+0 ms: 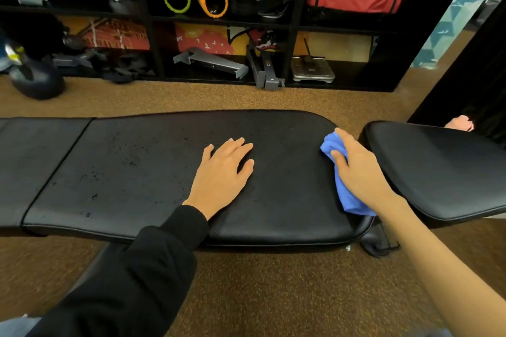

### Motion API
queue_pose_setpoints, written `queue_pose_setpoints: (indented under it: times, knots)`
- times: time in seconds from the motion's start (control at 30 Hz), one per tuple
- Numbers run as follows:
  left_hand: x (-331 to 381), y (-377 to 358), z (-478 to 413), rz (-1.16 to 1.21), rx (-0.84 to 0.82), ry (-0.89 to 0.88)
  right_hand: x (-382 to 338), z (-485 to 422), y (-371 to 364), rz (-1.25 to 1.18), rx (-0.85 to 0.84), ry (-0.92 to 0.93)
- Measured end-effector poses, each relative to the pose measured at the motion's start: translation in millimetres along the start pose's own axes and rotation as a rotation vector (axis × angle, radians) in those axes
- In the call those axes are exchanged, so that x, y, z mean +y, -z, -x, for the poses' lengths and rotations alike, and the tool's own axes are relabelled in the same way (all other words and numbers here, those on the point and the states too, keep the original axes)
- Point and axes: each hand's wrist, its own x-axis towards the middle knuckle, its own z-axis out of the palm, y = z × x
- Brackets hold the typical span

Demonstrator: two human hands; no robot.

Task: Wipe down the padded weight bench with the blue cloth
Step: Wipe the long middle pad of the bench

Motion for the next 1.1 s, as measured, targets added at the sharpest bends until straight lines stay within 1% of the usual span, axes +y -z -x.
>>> queue_pose_setpoints:
  times: [0.17,0.27,0.37,0.5,0.7,0.8,0.87,0.97,1.1]
  knots:
    - [0,0,-1,-0.003,0.004,0.004,7,-57,-3,0.018,-0.001,-0.173]
    - [1,0,-2,0.001,0.001,0.010,5,-85,-9,0.064,-0.023,-0.230]
    - [2,1,-2,0.016,0.002,0.014,0,-96,-13,0.131,-0.025,-0.246]
    - [2,1,-1,0.030,0.012,0.017,-5,-80,-14,0.115,-0.044,-0.174]
    - [1,1,-2,0.012,0.015,0.003,-12,-23,-1,0.116,-0.093,0.092]
    - [0,-1,-1,0.012,0.026,0.004,-8,-21,3,0.095,-0.071,0.099]
    - [0,-1,-2,0.013,0.027,0.004,-9,-34,0,0.072,-0.042,0.061]
    - [0,-1,-2,0.008,0.027,0.004,-8,-65,-10,0.067,0.006,-0.071]
    - [1,0,-2,0.008,0.028,0.009,-15,-100,-26,0.112,0.007,-0.189]
